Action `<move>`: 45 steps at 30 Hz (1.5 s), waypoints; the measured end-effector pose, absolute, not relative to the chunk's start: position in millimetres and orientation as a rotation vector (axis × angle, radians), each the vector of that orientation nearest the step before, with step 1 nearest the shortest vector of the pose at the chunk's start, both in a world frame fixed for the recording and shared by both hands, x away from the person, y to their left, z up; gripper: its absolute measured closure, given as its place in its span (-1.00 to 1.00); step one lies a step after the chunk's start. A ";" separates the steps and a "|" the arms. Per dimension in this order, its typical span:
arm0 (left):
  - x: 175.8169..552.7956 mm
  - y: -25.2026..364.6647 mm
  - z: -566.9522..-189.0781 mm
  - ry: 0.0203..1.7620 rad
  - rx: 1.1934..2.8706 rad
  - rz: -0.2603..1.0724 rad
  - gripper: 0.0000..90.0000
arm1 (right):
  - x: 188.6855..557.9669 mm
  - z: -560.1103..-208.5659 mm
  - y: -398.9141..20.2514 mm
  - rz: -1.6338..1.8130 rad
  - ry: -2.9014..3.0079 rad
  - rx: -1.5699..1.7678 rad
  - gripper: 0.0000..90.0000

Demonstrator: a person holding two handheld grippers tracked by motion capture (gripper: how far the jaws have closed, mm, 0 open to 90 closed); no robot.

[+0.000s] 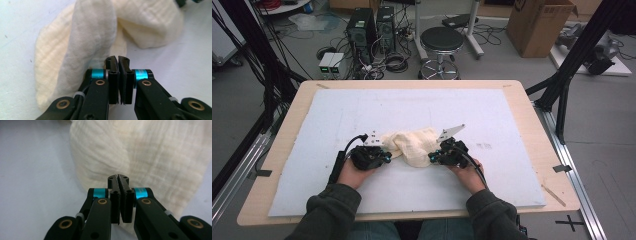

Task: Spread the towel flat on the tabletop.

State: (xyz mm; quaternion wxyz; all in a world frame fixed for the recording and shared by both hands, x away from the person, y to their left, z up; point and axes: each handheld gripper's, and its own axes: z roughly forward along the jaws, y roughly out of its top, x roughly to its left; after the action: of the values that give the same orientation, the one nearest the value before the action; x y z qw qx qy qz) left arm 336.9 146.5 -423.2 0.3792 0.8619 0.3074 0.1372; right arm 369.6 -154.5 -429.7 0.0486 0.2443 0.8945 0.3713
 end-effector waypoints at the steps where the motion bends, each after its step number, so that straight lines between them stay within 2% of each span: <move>1: 335.0 149.2 -419.8 0.769 2.197 0.350 0.93 | 368.5 -426.3 -156.2 1.132 2.720 0.742 0.97; 9: 322.9 177.7 -393.3 0.696 2.145 0.358 0.93 | 364.6 -408.5 -173.8 1.146 2.674 0.736 0.98; 23: 318.9 223.8 -361.3 0.695 2.038 0.376 0.94 | 369.9 -382.3 -194.9 1.146 2.598 0.757 0.98; 28: 336.7 222.7 -376.7 0.756 2.101 0.341 0.94 | 376.2 -391.2 -184.6 1.114 2.658 0.766 0.98; 36: 343.7 219.2 -405.0 0.799 2.189 0.303 0.91 | 369.5 -413.6 -165.2 1.028 2.832 0.676 0.97; 42: 338.6 230.2 -390.0 0.807 2.085 0.340 0.61 | 366.8 -413.4 -165.4 1.063 2.841 0.690 0.97; 45: 330.5 235.3 -377.3 0.776 2.020 0.346 0.59 | 369.7 -414.4 -166.4 1.066 2.833 0.715 0.97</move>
State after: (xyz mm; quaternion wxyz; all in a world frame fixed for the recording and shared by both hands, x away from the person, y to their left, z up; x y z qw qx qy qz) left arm 330.5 235.3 -377.3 0.4575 0.8197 0.3148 0.1404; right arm 369.7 -166.4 -414.4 0.0157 0.2300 0.9107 0.3427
